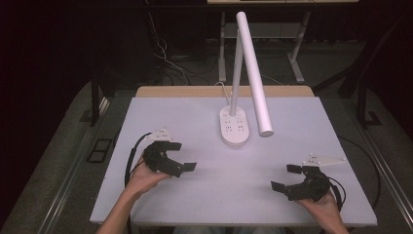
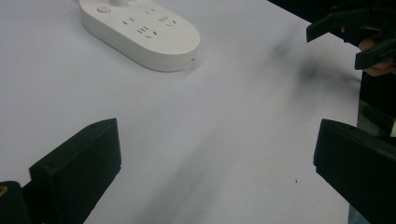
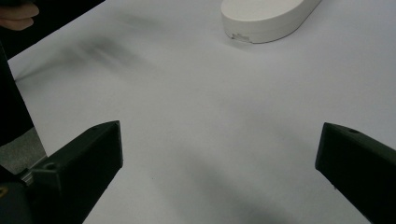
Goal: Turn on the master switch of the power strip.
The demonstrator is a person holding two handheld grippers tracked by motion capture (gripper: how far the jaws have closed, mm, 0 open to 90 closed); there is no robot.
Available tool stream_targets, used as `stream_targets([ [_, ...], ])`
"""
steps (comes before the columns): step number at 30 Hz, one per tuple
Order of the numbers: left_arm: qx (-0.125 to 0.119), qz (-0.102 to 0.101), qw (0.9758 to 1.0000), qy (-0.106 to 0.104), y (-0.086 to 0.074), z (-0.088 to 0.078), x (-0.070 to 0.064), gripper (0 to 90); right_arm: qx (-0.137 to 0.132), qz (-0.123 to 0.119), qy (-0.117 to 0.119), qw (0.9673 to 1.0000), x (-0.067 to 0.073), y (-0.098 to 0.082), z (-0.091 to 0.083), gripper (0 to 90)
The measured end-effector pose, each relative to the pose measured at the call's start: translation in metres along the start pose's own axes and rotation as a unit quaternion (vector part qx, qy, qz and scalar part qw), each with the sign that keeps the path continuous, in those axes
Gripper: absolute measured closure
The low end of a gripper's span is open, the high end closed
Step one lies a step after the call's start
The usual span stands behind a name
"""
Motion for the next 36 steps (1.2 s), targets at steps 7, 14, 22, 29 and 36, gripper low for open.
stream_targets([
  [7, 0.010, 0.007, 0.9999, 0.000, 0.012, 0.005, -0.001, 0.0, -0.002, 0.003, 0.002, 1.0000, 0.000, 0.000, -0.001, 0.2],
  [14, 0.019, 0.012, 0.9997, -0.001, 0.019, 0.008, 0.000, 0.0, -0.002, 0.002, 0.002, 1.0000, 0.000, 0.000, -0.001, 0.2],
  [22, 0.027, 0.019, 0.9995, 0.001, 0.028, 0.014, 0.004, 0.2, -0.002, 0.002, 0.002, 1.0000, 0.000, 0.000, -0.001, 0.2],
  [29, 0.033, 0.019, 0.9993, 0.005, 0.037, 0.019, 0.011, 0.6, -0.001, 0.001, 0.002, 1.0000, -0.001, 0.000, -0.001, 0.2],
  [36, 0.036, 0.019, 0.9991, 0.010, 0.048, 0.024, 0.018, 0.8, 0.001, 0.002, 0.003, 1.0000, 0.000, -0.001, 0.000, 0.2],
])
Point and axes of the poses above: each handheld gripper's, and its own axes: z roughly forward along the jaws, y roughly out of its top, x roughly to its left, the point moved 10 cm from there along z, roughly forward along the jaws, and after that the axes turned 12 degrees about -z, right-handed, at the moved point
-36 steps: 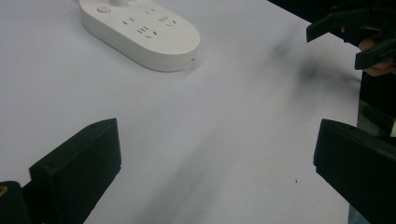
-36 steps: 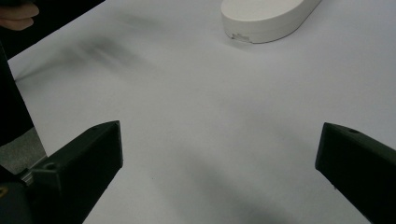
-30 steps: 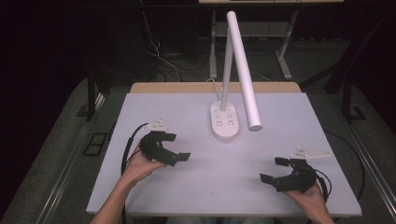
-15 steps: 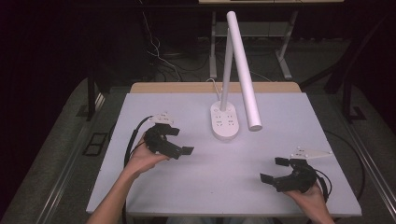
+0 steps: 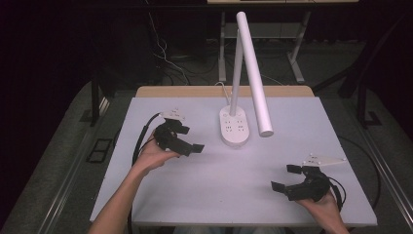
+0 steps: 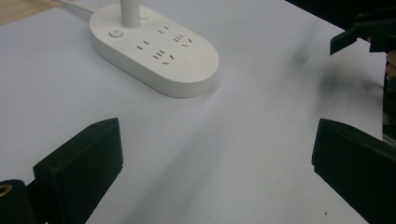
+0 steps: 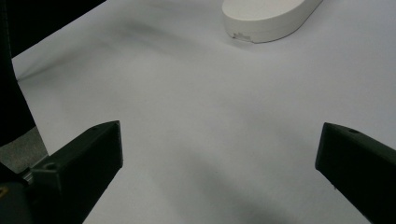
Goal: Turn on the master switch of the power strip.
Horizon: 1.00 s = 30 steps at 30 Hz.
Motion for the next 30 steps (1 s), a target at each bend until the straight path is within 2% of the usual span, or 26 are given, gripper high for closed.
stream_targets([
  [9, 0.004, 0.008, 1.0000, 0.002, 0.017, 0.006, 0.004, 1.2, -0.001, 0.000, 0.000, 1.0000, -0.001, 0.000, 0.000, 0.2],
  [17, 0.019, 0.021, 0.9996, 0.004, 0.031, 0.015, 0.009, 1.5, -0.004, 0.002, -0.001, 1.0000, -0.002, 0.000, -0.002, 0.2],
  [18, 0.018, 0.016, 0.9997, 0.004, 0.033, 0.017, 0.009, 1.5, -0.004, 0.002, -0.001, 1.0000, -0.002, 0.000, -0.002, 0.2],
  [23, 0.023, 0.026, 0.9994, 0.005, 0.043, 0.022, 0.008, 1.7, -0.004, 0.000, 0.001, 1.0000, -0.001, 0.000, -0.001, 0.2],
  [30, 0.022, 0.023, 0.9995, 0.006, 0.054, 0.030, 0.012, 2.3, -0.006, 0.000, 0.000, 1.0000, -0.001, 0.000, -0.002, 0.2],
])
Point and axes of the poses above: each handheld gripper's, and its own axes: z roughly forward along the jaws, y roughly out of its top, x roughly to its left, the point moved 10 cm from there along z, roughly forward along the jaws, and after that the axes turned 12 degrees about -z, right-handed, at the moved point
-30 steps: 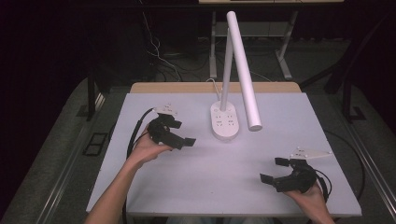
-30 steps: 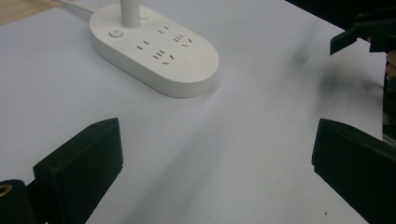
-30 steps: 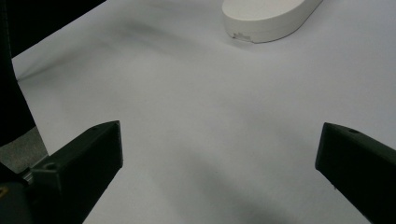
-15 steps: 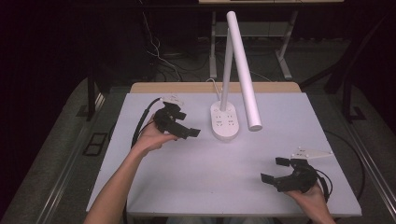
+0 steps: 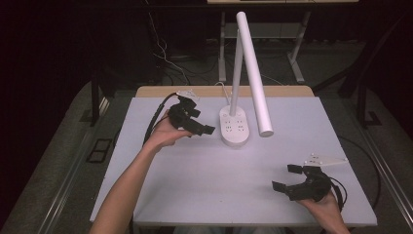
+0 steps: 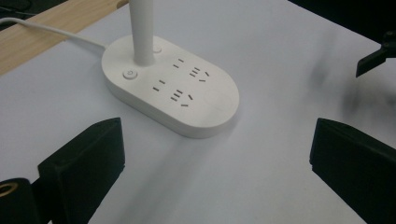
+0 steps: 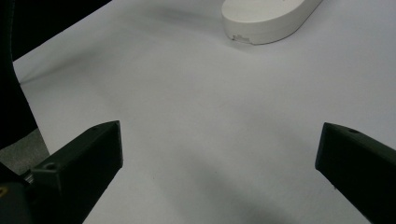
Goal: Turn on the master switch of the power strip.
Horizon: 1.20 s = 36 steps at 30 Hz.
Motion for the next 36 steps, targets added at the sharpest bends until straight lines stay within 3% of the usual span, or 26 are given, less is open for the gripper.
stream_targets([
  [14, 0.012, -0.017, 0.9996, 0.019, 0.006, 0.013, 0.017, 6.6, -0.004, 0.003, -0.002, 1.0000, -0.001, 0.001, -0.002, 0.2],
  [25, 0.019, -0.033, 0.9990, 0.023, 0.020, 0.025, 0.025, 16.1, -0.001, 0.002, 0.001, 1.0000, 0.001, 0.000, -0.001, 0.2],
  [27, 0.021, -0.038, 0.9986, 0.030, 0.024, 0.028, 0.028, 25.2, 0.000, 0.002, 0.001, 1.0000, 0.001, 0.000, -0.001, 0.2],
  [28, 0.022, -0.050, 0.9982, 0.027, 0.027, 0.029, 0.029, 28.2, -0.001, 0.002, 0.001, 1.0000, 0.001, 0.000, -0.001, 0.2],
  [30, 0.021, -0.050, 0.9982, 0.025, 0.030, 0.031, 0.030, 34.3, 0.000, 0.000, 0.002, 1.0000, 0.001, 0.000, -0.001, 0.2],
  [32, 0.021, -0.046, 0.9984, 0.025, 0.032, 0.031, 0.032, 38.8, -0.002, -0.003, 0.001, 1.0000, 0.000, 0.001, 0.000, 0.2],
  [34, 0.003, -0.059, 0.9978, 0.030, 0.037, 0.036, 0.033, 43.0, -0.002, -0.004, 0.001, 1.0000, 0.000, 0.001, 0.000, 0.2],
  [35, 0.011, -0.050, 0.9983, 0.030, 0.037, 0.036, 0.035, 45.1, -0.002, -0.004, 0.002, 1.0000, 0.000, 0.001, 0.000, 0.2],
  [36, 0.005, -0.057, 0.9979, 0.032, 0.039, 0.038, 0.036, 45.1, -0.002, -0.004, 0.002, 1.0000, 0.000, 0.001, 0.000, 0.2],
])
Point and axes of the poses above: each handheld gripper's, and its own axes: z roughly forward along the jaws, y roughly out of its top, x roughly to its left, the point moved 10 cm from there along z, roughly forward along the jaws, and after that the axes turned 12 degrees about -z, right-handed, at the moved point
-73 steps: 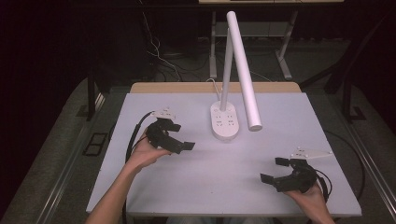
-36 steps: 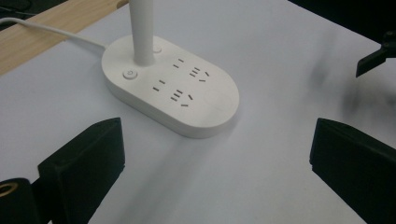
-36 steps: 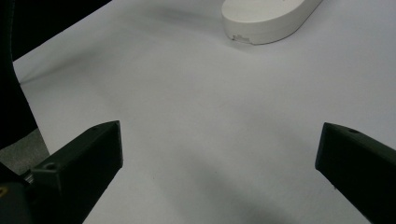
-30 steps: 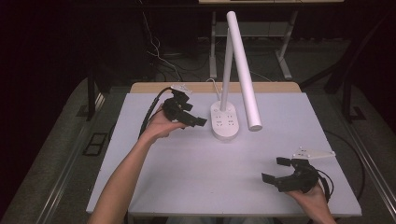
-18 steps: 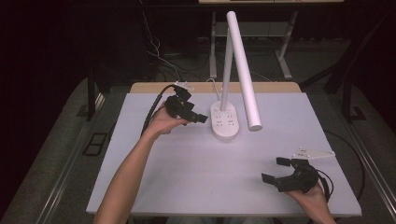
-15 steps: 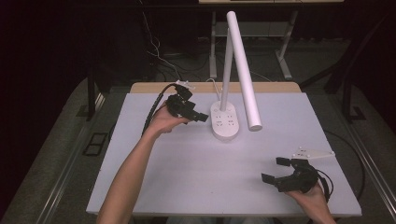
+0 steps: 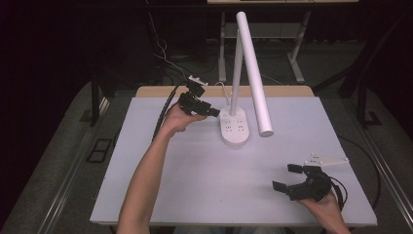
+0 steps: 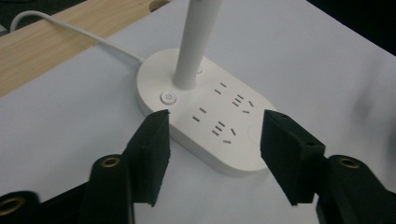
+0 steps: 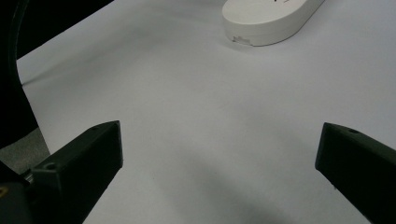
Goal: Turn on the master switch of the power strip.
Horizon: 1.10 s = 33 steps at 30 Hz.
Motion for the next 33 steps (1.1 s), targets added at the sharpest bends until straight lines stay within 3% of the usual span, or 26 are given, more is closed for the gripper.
stream_targets([
  [1, 0.009, 0.011, 0.9999, 0.001, 0.000, -0.001, 0.002, 47.1, 0.002, 0.004, 0.001, 1.0000, 0.001, 0.000, 0.000, 0.2],
  [6, -0.004, -0.008, 1.0000, 0.000, 0.006, 0.005, 0.007, 56.5, 0.000, 0.003, -0.001, 1.0000, -0.001, 0.000, -0.001, 0.2],
  [9, -0.011, -0.033, 0.9994, -0.002, 0.009, 0.011, 0.013, 63.1, 0.000, 0.002, 0.000, 1.0000, -0.001, 0.000, -0.001, 0.2],
  [11, -0.012, -0.039, 0.9992, -0.001, 0.010, 0.012, 0.014, 66.3, -0.001, 0.002, -0.001, 1.0000, -0.001, 0.000, -0.001, 0.2],
  [13, -0.011, -0.045, 0.9989, 0.005, 0.011, 0.015, 0.017, 76.5, 0.001, 0.004, 0.001, 1.0000, -0.001, -0.001, -0.002, 0.2],
  [17, -0.019, -0.076, 0.9968, 0.012, 0.013, 0.020, 0.022, 89.3, -0.001, 0.002, 0.000, 1.0000, -0.001, 0.000, -0.001, 0.2],
  [27, -0.055, -0.096, 0.9937, 0.015, 0.022, 0.031, 0.029, 89.6, 0.002, 0.000, 0.001, 1.0000, 0.000, -0.002, 0.000, 0.2],
  [28, -0.067, -0.112, 0.9913, 0.017, 0.024, 0.034, 0.030, 89.6, 0.003, 0.001, 0.002, 1.0000, 0.000, -0.002, 0.000, 0.2],
  [32, -0.066, -0.117, 0.9907, 0.018, 0.023, 0.038, 0.034, 89.6, 0.003, 0.002, 0.002, 1.0000, 0.000, -0.002, 0.000, 0.2],
  [33, -0.073, -0.125, 0.9893, 0.015, 0.024, 0.041, 0.034, 89.6, 0.005, 0.004, 0.004, 1.0000, 0.001, -0.003, -0.001, 0.2],
])
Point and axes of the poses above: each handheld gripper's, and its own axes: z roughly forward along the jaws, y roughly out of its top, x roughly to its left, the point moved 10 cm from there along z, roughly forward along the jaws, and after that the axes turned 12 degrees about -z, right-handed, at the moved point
